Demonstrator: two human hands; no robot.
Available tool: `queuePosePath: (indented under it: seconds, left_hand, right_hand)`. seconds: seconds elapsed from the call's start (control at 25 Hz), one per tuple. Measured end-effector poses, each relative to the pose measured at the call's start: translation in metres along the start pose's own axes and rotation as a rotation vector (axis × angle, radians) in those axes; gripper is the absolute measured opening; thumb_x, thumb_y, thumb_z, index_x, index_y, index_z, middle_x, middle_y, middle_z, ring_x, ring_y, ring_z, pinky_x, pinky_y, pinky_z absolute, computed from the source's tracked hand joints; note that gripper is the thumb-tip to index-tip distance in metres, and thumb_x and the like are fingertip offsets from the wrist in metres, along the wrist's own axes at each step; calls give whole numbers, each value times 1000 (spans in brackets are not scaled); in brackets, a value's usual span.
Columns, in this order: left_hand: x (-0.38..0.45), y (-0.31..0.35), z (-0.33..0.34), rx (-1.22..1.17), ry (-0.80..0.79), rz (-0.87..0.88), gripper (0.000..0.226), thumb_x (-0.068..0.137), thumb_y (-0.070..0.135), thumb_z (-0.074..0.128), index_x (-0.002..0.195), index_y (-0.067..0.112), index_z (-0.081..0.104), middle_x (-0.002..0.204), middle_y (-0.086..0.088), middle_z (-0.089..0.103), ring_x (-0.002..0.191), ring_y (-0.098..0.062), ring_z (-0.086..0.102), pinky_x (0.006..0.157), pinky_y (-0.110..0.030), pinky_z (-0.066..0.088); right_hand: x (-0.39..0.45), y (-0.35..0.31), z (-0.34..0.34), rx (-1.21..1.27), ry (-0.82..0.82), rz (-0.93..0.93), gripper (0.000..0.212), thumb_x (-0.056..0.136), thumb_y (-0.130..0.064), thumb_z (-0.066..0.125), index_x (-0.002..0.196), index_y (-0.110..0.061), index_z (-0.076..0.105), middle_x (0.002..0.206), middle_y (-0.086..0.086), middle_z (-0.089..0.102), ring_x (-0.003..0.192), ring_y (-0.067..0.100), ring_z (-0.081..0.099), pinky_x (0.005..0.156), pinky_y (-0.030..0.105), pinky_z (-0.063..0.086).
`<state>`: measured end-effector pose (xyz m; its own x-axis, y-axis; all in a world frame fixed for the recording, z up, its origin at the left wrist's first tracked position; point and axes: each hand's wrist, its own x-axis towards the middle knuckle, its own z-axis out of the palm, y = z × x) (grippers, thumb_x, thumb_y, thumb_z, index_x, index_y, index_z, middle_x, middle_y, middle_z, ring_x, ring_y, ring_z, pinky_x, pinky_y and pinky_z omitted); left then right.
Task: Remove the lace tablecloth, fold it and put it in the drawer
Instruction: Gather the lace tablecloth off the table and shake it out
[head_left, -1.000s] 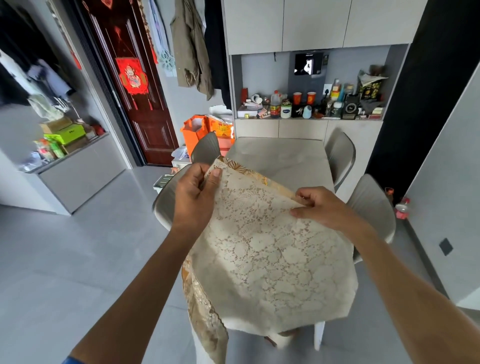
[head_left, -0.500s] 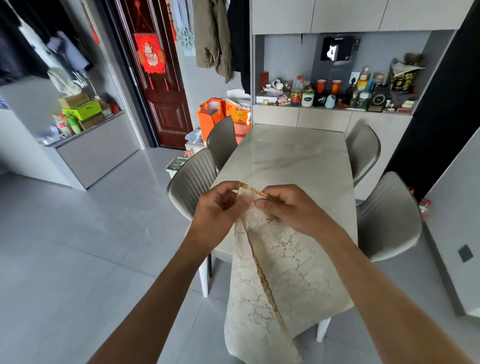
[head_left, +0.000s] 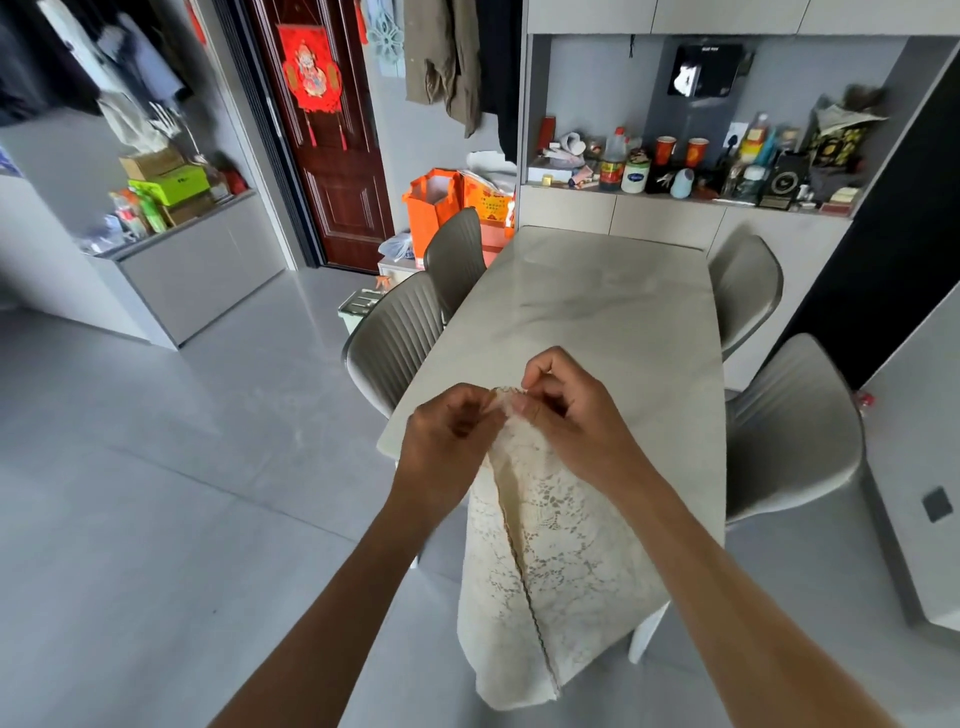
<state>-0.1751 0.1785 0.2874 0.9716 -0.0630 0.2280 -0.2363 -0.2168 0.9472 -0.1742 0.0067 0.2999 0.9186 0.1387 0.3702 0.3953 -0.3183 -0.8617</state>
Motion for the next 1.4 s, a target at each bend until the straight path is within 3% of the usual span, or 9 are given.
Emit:
queuePosePath:
  seconds: [0.12, 0.24, 0.44, 0.56, 0.64, 0.88, 1.08, 1.24, 1.4]
  left_hand:
    - [-15, -28, 5, 239, 12, -98, 12, 85, 22, 69, 74, 27, 67, 66, 16, 66, 63, 1, 61, 59, -13, 44]
    - [-24, -46, 9, 311, 59, -175, 18, 89, 21, 64, 71, 20, 68, 59, 14, 62, 55, -3, 54, 56, -20, 40]
    - [-16, -44, -5, -29, -51, -240, 25, 83, -13, 59, 80, 8, 72, 75, 3, 71, 70, -8, 62, 73, -27, 48]
    - [-9, -19, 2, -237, -175, -152, 17, 89, 0, 66, 105, 3, 70, 99, -12, 72, 90, -21, 66, 87, -34, 52]
    - [-4, 0, 14, -308, -124, -67, 12, 88, 1, 68, 100, 4, 67, 87, -11, 69, 80, -19, 64, 78, -31, 53]
    - [-5, 9, 22, -413, 29, -45, 15, 85, -7, 68, 91, 2, 59, 85, -20, 66, 74, -16, 66, 69, -26, 54]
    - [-14, 4, 26, -354, 17, -28, 16, 79, -4, 76, 88, 4, 65, 85, -12, 71, 79, -24, 67, 77, -36, 58]
    - [-13, -2, 23, -354, 17, -44, 19, 76, 1, 80, 91, 9, 71, 87, -9, 74, 80, -22, 70, 77, -32, 60]
    - [-14, -6, 22, -414, 1, -85, 21, 73, 0, 82, 91, 5, 73, 84, -10, 75, 76, -18, 71, 71, -22, 57]
  right_hand:
    - [2, 3, -4, -37, 17, 28, 15, 96, -19, 60, 90, -30, 52, 68, -1, 59, 56, 17, 44, 60, 31, 39]
    - [0, 4, -7, -51, 19, 24, 13, 97, -14, 58, 91, -24, 55, 69, 3, 57, 59, 15, 44, 62, 31, 39]
    - [2, 2, -22, 14, 12, 21, 12, 97, -11, 57, 93, -22, 57, 61, -8, 46, 55, 7, 36, 57, 18, 34]
    - [-2, -1, -22, 51, -76, 41, 11, 97, -11, 58, 95, -21, 57, 64, 9, 50, 55, 11, 35, 54, 21, 33]
    - [-7, -3, -20, 66, -130, 61, 9, 97, -12, 58, 96, -21, 57, 67, 16, 53, 55, 13, 34, 52, 24, 32]
    - [-17, -4, -28, 91, -117, 93, 9, 97, -7, 58, 95, -17, 58, 59, -9, 44, 54, 10, 33, 51, 19, 32]
    - [-22, -4, -28, 114, -126, 104, 9, 97, -8, 59, 95, -17, 59, 62, 1, 44, 56, 11, 34, 52, 20, 33]
    - [-26, -4, -27, 121, -143, 118, 11, 96, -8, 60, 95, -18, 60, 66, 20, 43, 58, 12, 35, 54, 20, 34]
    - [-29, -4, -27, 135, -145, 136, 10, 96, -10, 60, 95, -20, 60, 64, 8, 44, 56, 10, 36, 52, 18, 34]
